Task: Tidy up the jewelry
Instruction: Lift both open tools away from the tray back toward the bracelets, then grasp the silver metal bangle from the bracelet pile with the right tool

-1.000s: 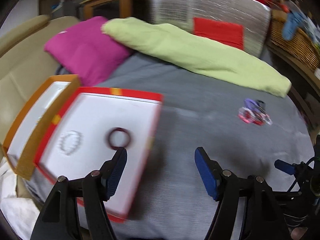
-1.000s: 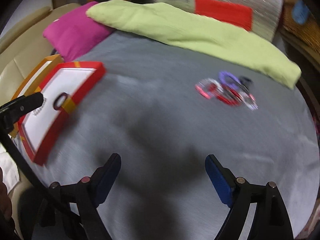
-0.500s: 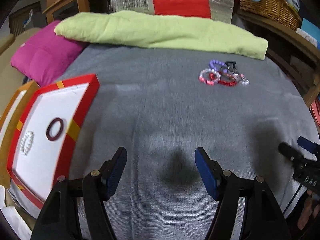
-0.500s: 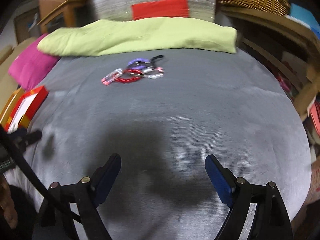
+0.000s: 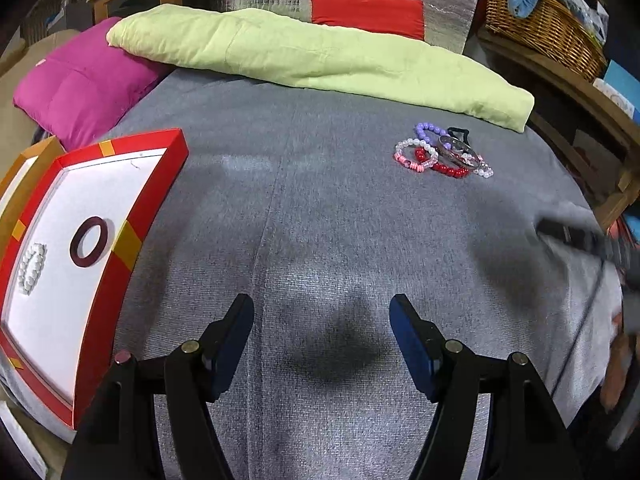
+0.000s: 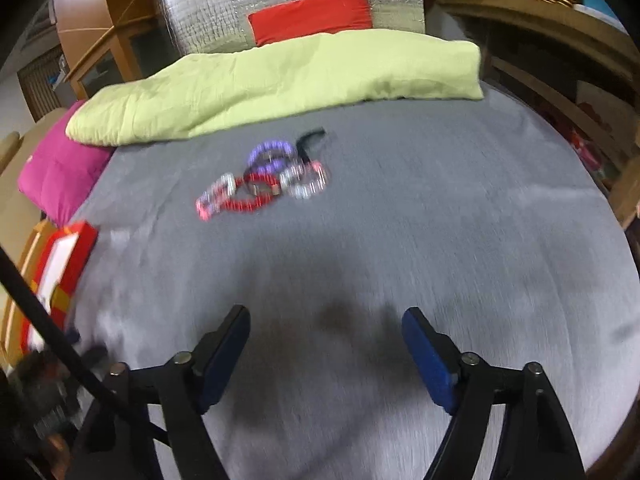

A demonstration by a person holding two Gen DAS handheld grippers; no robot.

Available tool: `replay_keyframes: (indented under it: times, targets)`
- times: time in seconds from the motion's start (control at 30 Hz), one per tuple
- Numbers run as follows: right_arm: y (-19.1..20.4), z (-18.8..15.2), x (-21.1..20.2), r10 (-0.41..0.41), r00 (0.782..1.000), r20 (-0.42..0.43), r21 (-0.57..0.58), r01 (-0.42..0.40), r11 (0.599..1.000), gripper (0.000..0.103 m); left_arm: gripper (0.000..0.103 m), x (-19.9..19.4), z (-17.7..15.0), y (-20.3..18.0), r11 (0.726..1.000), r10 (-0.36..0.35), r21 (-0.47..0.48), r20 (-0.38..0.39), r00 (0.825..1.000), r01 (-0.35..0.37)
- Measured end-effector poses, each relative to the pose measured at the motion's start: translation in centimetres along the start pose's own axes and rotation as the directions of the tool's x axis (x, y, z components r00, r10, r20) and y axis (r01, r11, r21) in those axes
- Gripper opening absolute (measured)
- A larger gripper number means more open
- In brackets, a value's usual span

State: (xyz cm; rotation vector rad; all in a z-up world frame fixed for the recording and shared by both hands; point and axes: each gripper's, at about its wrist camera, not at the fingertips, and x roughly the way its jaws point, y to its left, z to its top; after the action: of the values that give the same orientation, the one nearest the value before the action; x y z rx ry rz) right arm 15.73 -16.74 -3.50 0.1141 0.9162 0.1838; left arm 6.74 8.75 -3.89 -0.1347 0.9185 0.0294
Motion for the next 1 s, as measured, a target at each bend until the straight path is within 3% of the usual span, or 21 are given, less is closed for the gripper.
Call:
replay_keyframes:
  times: [0.07, 0.1, 0.3, 0.57, 0.67, 0.83, 1.0]
  targets:
    - [0.3, 2.9, 1.4, 0.018, 0.999, -0.026, 0.027, -0.017, 0.999, 0.071, 0.071, 0.1, 0.1, 0.2, 1.0, -0.008, -0.009, -0.002, 1.0, 0.008]
    - [0.5, 4.4, 2.2, 0.008, 0.999, -0.038, 0.037, -0.006, 0.999, 0.063, 0.071, 0.2, 0.1, 0.3, 1.0, -0.014, -0.014, -0.004, 1.0, 0.014]
    - [1.1, 9.1, 6.8, 0.017, 0.988, -0.151, 0.091, -0.003, 0.996, 0.041, 0.071, 0.4, 0.4, 0.9, 0.998, -0.042, -0.049, -0.008, 0.999, 0.042]
    - [1.5, 10.3, 9.8, 0.009, 0.98, -0.197, 0.106, 0.012, 0.994, 0.035, 0.071, 0.4, 0.5, 0.8, 0.996, -0.065, -0.056, -0.007, 0.998, 0.065]
    - [1.3, 10.8, 10.1, 0.022, 0.981, -0.191, 0.128, 0.003, 0.992, 0.028, 0.071, 0.3, 0.4, 0.8, 0.996, -0.067, -0.055, -0.003, 0.998, 0.067]
    - [1.8, 10.9, 8.9, -0.007, 0.987, -0.161, 0.112, 0.026, 0.993, 0.028, 0.071, 0.3, 0.5, 0.9, 0.996, -0.072, -0.061, -0.003, 0.997, 0.072]
    - [3.0, 10.5, 9.8, 0.005, 0.981, -0.192, 0.092, 0.013, 0.996, 0.028, 0.071, 0.1, 0.5, 0.8, 0.996, -0.065, -0.058, 0.003, 0.998, 0.065]
